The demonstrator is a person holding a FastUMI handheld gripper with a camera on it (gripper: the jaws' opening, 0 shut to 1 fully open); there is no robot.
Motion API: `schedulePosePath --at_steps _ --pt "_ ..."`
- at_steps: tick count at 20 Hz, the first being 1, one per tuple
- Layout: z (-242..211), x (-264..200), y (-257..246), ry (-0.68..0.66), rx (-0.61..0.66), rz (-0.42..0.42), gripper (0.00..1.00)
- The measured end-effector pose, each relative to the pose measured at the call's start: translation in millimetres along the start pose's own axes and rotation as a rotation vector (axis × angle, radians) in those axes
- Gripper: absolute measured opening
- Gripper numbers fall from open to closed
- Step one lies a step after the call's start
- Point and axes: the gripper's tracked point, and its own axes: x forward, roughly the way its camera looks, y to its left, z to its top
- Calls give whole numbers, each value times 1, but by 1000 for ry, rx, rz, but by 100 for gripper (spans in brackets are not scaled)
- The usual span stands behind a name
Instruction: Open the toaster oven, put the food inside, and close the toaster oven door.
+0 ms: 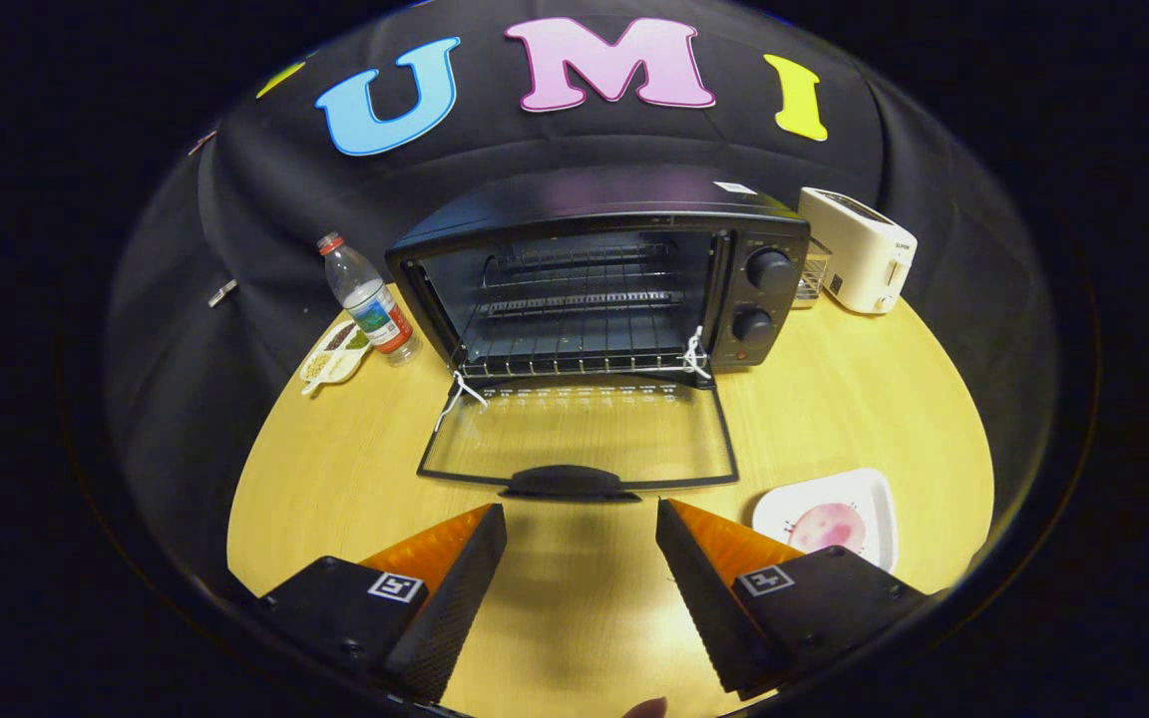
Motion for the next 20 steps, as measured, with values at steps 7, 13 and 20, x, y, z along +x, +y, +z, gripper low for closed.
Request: schedulePosePath --at_steps 7,13,20 --pt "-17 -25 -145 319 31 -43 97" --pt "-47 6 -243 464 50 -100 99" --pt "-80 31 -275 571 33 -92 79"
